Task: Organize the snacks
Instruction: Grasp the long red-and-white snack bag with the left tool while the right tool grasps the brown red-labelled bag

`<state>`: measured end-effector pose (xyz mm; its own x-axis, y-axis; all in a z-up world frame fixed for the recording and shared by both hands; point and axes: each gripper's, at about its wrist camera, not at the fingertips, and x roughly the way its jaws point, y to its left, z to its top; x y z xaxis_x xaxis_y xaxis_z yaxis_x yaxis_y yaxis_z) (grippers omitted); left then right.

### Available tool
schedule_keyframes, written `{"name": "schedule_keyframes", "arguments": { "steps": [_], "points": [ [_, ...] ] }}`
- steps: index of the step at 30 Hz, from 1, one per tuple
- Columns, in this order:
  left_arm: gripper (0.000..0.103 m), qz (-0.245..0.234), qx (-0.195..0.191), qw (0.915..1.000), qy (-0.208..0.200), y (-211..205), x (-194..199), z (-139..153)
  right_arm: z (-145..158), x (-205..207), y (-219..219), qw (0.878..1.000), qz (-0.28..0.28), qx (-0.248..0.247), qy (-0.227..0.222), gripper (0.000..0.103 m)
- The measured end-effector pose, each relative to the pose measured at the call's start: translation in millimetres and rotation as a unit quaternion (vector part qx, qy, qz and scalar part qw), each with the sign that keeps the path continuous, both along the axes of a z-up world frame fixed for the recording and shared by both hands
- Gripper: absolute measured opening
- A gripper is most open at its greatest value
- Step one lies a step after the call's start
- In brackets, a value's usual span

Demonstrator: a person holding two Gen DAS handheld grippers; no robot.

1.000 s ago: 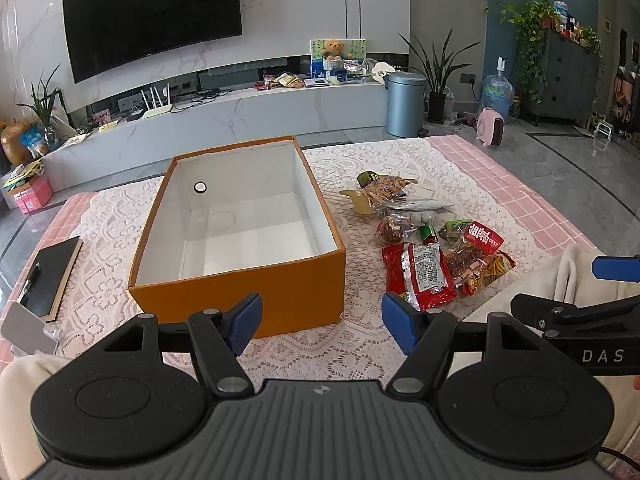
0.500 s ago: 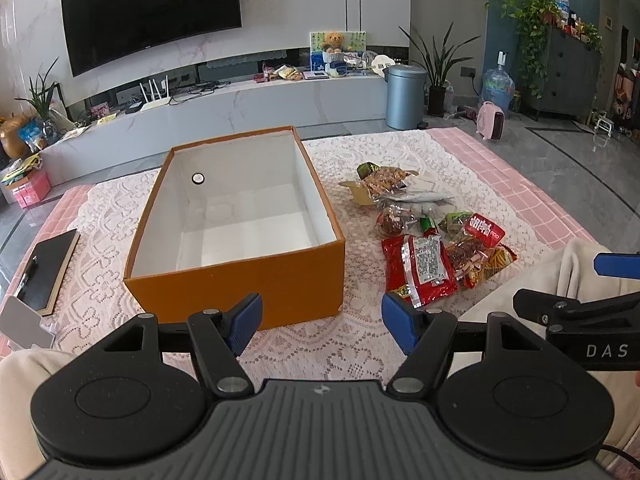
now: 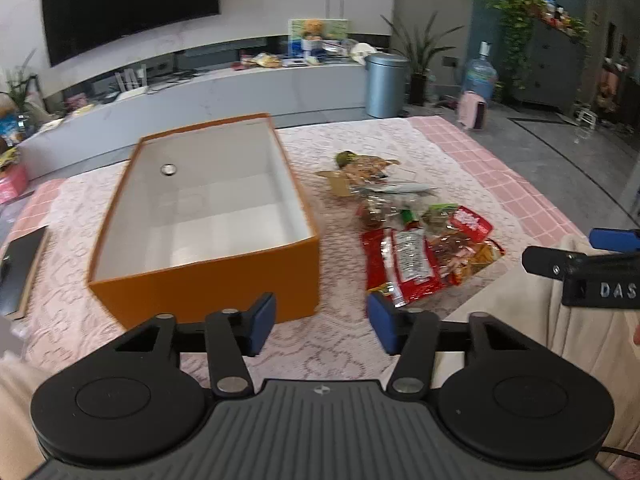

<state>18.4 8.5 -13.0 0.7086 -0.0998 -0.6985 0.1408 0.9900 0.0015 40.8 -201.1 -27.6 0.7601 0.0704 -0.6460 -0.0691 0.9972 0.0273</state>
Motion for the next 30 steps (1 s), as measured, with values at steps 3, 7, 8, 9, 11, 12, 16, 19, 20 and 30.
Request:
{"name": "schedule_keyframes", "arguments": {
  "steps": [3,7,8,9,11,12,16,19,20,30],
  "points": [
    [0.029,-0.028,-0.005,0.9996,0.007,-8.3,9.8,-2.7,-3.1,12.2,-11.4,1.0,-0.004,-0.001,0.011,0.089],
    [0.028,-0.065,-0.027,0.9974,0.017,-26.5,26.9,-6.6,-7.0,28.8,-21.8,1.0,-0.004,0.007,0.023,0.076],
    [0.034,-0.07,-0.028,0.997,0.017,-30.9,31.0,-7.7,-6.6,32.2,-22.8,1.0,-0.002,0.009,0.021,0.075],
    [0.038,-0.076,-0.029,0.9965,0.02,-35.5,35.5,-9.2,-6.5,36.1,-23.7,1.0,0.001,0.01,0.021,0.071],
    [0.05,-0.093,-0.026,0.995,0.026,-46.6,46.4,-14.5,-7.8,45.5,-26.3,0.999,0.003,0.021,0.028,0.063],
    [0.051,-0.1,-0.023,0.9942,0.03,-50.9,51.6,-18.2,-9.2,50.3,-29.1,0.999,0.0,0.031,0.033,0.058],
    [0.071,-0.126,-0.008,0.9905,0.053,-68.3,73.8,-37.8,-18.5,69.5,-34.7,0.996,-0.008,0.06,0.059,0.052],
    [0.073,-0.138,0.011,0.9883,0.064,-78.6,84.9,-54.6,-26.4,83.1,-34.2,0.995,-0.005,0.07,0.068,0.042],
    [0.073,-0.141,0.016,0.9876,0.068,-81.1,86.8,-59.2,-29.1,87.8,-33.8,0.995,-0.004,0.075,0.072,0.04],
    [0.075,-0.164,0.071,0.9812,0.073,-104.6,104.6,-88.2,-51.1,119.9,-31.9,0.989,0.005,0.11,0.101,0.038]
  ]
}}
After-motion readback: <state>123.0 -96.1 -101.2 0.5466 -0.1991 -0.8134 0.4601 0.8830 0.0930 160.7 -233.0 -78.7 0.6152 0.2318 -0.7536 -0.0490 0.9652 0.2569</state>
